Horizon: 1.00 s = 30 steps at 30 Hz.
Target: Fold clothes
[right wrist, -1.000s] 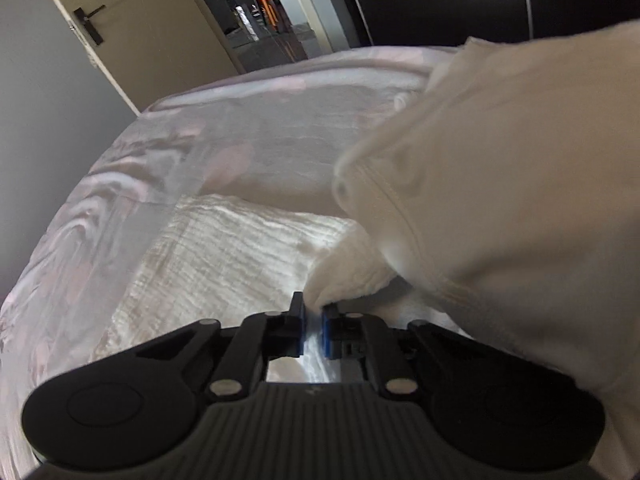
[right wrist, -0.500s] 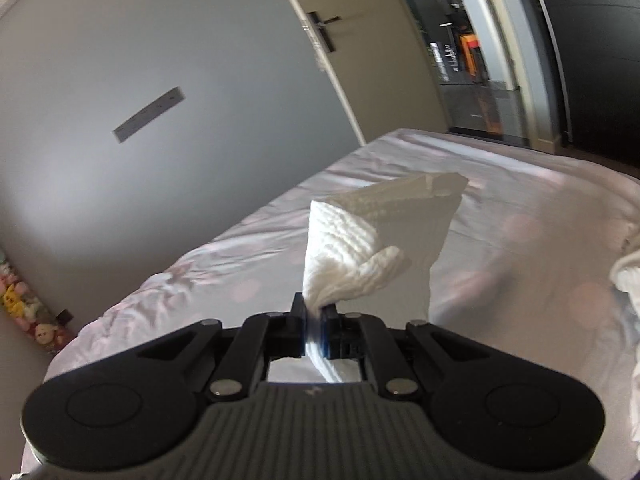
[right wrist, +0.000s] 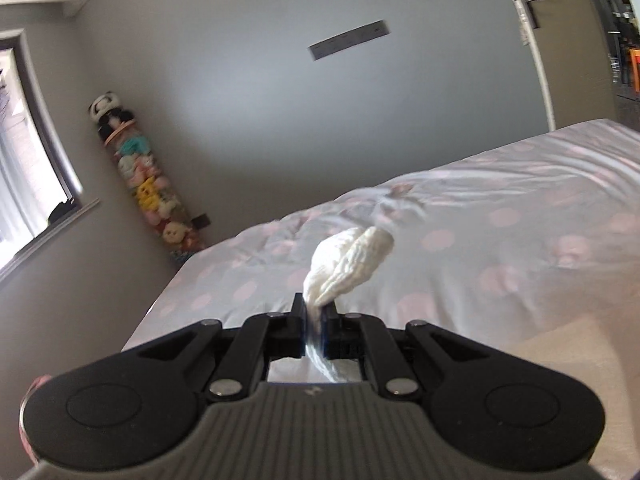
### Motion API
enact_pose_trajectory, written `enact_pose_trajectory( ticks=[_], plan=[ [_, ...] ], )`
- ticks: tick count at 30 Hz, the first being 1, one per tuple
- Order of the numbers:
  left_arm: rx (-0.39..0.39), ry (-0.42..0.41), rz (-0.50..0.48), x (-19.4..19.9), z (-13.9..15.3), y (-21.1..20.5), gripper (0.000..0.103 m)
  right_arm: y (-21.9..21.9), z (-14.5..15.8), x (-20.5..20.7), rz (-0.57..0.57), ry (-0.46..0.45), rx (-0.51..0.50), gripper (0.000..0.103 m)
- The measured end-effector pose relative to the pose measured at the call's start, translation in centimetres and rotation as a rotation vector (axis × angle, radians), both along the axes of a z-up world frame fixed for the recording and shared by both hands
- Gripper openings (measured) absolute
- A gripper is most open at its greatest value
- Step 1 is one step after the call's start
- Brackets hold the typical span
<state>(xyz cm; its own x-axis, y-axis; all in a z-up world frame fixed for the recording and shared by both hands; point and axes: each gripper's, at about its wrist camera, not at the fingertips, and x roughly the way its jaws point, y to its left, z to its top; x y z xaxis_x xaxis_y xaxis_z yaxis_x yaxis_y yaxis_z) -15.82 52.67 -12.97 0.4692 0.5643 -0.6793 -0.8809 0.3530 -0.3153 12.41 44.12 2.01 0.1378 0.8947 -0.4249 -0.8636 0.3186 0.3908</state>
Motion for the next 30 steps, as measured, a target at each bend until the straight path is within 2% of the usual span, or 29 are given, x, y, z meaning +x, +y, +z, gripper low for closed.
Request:
enact_pose_trajectory(
  ticks=[4,8,16,20,22,25,30],
  plan=[
    [-0.012,-0.031,-0.011,-0.5,-0.2,0.4,0.033,2.1,-4.1,-5.6,0.16,-0.005,-0.102,0.008],
    [-0.02,-0.042,-0.014,-0.6,-0.4,0.7,0.033,1.6,-7.0,-8.7,0.271,-0.021,-0.185,0.008],
    [-0.037,-0.055,-0.029,-0.9,-0.2,0.8,0.033,0.1,-11.2,-9.8,0.401,-0.092,-0.316,0.009],
    [-0.042,-0.086,-0.03,-1.2,-0.1,0.8,0.034,-0.4,-12.6,-10.9,0.47,-0.16,-0.342,0.022],
    [-0.046,-0.114,-0.031,-1.3,-0.1,0.8,0.041,-1.2,-13.2,-11.4,0.502,-0.188,-0.354,0.023],
    [-0.047,-0.164,-0.035,-1.5,0.1,0.6,0.05,-3.3,-13.8,-11.4,0.521,-0.182,-0.361,0.025],
    [-0.011,-0.177,-0.045,-1.2,0.4,0.1,0.056,-8.3,-14.5,-10.2,0.444,-0.126,-0.357,0.032]
  ],
)
